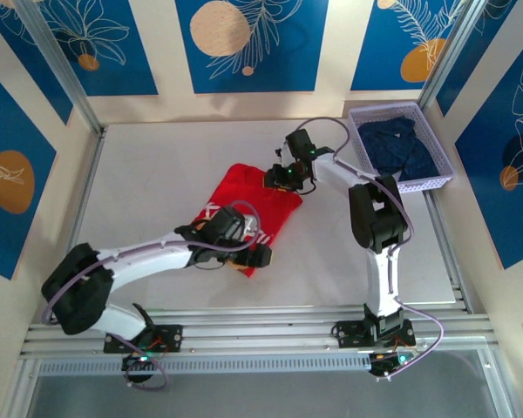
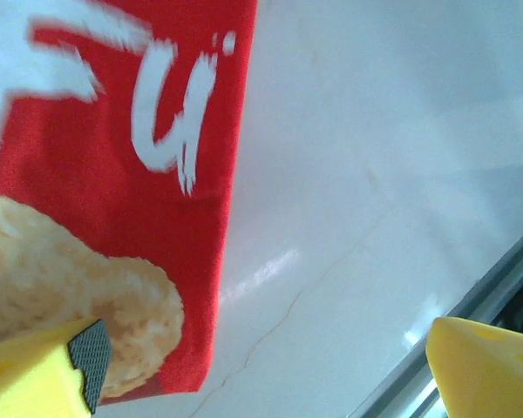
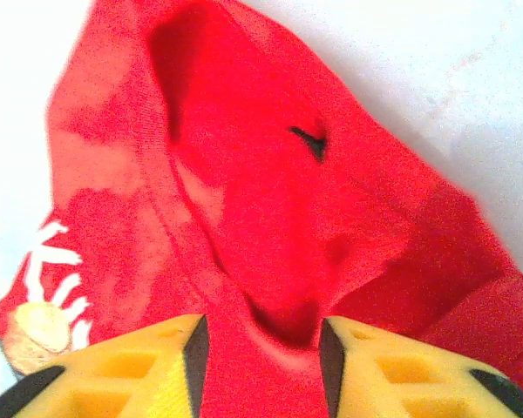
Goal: Fold the inside-out t-shirt
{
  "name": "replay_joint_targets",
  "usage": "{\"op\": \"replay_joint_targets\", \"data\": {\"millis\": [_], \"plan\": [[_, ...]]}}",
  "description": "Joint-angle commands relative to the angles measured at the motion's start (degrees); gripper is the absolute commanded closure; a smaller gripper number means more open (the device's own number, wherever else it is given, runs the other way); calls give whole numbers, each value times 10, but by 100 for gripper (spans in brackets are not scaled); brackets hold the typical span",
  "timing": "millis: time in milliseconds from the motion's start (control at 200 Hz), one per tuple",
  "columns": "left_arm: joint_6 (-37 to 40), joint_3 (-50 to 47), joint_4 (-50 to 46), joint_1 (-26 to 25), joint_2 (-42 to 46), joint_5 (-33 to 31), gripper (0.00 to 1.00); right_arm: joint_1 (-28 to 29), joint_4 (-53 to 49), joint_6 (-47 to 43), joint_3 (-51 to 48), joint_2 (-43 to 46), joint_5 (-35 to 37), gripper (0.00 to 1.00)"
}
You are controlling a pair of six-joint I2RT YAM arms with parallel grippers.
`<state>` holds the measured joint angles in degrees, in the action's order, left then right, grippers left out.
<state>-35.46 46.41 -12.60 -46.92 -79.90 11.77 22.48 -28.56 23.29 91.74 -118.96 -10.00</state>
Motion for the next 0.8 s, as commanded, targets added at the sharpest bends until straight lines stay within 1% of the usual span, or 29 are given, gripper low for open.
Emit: {"op": "replay_joint_targets", "data": {"millis": [0, 65, 125, 175, 225, 285, 385, 525, 650, 795], "plan": [[28, 32, 13, 74, 38, -34, 5, -26, -45, -43, -28, 61, 8, 53], [54, 50, 23, 145, 18, -5, 5, -52, -35, -30, -72, 89, 12, 47], [86, 88, 23, 198, -31, 27, 5, -69, -22, -16, -105, 104, 5, 35], [121, 138, 0, 228, -85, 32, 5, -77, -17, -8, -119, 106, -1, 30], [148, 195, -24, 254, -144, 32, 5, -78, -17, -4, -123, 101, 1, 27], [174, 256, -42, 278, -212, 48, 5, -78, -17, -1, -121, 92, 8, 23], [217, 371, -93, 297, -323, 67, 4, -79, -19, 3, -111, 67, 18, 20], [270, 531, -178, 300, -454, 97, 5, -74, -15, 13, -99, 37, 11, 19], [290, 632, -226, 300, -531, 134, 5, -63, -17, 18, -89, 13, 10, 19], [297, 692, -266, 296, -587, 188, 10, -48, -12, 24, -89, -7, 5, 21]]}}
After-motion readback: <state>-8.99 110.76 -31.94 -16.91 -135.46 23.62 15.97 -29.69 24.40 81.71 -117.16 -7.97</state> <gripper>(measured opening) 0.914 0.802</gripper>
